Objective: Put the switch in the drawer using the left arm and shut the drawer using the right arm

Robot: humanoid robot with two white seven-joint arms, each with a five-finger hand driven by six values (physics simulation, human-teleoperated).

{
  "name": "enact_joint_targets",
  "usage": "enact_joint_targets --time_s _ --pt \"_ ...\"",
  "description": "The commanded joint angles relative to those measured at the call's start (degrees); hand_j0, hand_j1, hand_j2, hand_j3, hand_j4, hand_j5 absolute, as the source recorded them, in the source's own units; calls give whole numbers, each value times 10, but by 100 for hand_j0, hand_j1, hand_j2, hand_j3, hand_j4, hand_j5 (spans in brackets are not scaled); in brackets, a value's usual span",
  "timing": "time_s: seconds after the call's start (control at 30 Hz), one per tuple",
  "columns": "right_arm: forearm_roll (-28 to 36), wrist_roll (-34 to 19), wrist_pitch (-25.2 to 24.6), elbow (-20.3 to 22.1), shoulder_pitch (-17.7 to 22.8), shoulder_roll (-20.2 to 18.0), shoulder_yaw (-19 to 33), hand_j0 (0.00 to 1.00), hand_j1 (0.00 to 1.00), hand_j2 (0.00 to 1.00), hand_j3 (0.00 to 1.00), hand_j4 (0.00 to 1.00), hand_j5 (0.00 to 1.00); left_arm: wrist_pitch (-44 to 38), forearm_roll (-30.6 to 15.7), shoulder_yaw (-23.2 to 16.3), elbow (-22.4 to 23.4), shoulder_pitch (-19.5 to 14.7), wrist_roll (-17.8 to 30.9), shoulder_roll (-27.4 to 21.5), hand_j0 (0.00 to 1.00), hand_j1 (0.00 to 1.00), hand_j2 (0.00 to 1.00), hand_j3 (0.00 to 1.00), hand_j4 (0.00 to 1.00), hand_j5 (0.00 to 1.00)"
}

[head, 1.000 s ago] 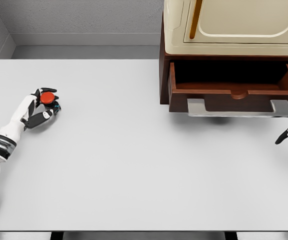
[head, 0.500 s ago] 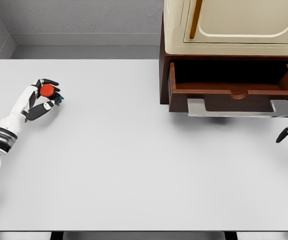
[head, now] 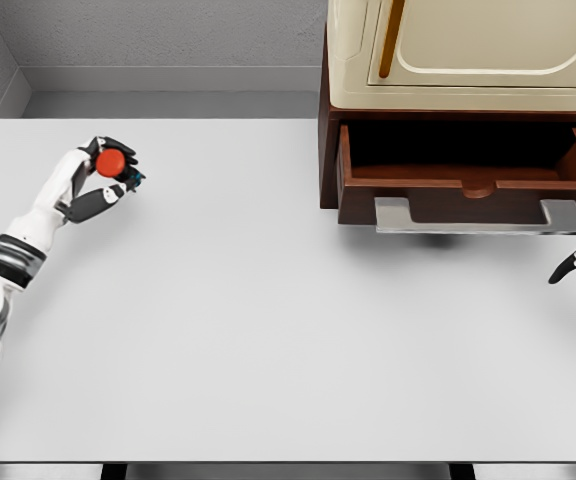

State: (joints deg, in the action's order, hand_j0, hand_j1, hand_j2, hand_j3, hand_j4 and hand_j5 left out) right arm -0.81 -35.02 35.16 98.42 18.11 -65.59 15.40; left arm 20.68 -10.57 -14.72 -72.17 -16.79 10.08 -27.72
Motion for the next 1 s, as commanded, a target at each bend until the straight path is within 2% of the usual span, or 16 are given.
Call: enact_joint_targets --time_s 0.0,0.5,0.6,0.77,0.87,0.9,0.97 --pt "4 0 -2 0 0 -1 0 65 65 65 65 65 65 1 -2 -7 -5 0 -1 0 37 37 37 37 37 37" --pt "4 0 -2 1 0 -2 0 65 65 65 65 65 65 -1 1 -32 -49 -22 0 32 35 35 35 35 35 35" --pt "4 0 -2 1 0 -2 0 64 64 64 64 64 64 0 1 -50 -56 -33 -1 32 35 35 35 35 35 35" --pt "4 0 -2 1 0 -1 0 63 63 63 63 63 63 1 1 -56 -69 -40 0 34 35 35 35 35 35 35" --pt "4 0 -2 1 0 -2 0 62 62 62 62 62 62 1 1 -57 -92 -40 -1 37 35 35 35 35 35 35" --pt "4 0 -2 0 0 -2 0 62 62 62 62 62 62 1 1 -67 -93 -45 -1 37 35 35 35 35 35 35" --pt "4 0 -2 1 -1 -2 0 59 59 59 59 59 59 2 1 -70 -93 -48 0 39 35 35 35 35 35 35"
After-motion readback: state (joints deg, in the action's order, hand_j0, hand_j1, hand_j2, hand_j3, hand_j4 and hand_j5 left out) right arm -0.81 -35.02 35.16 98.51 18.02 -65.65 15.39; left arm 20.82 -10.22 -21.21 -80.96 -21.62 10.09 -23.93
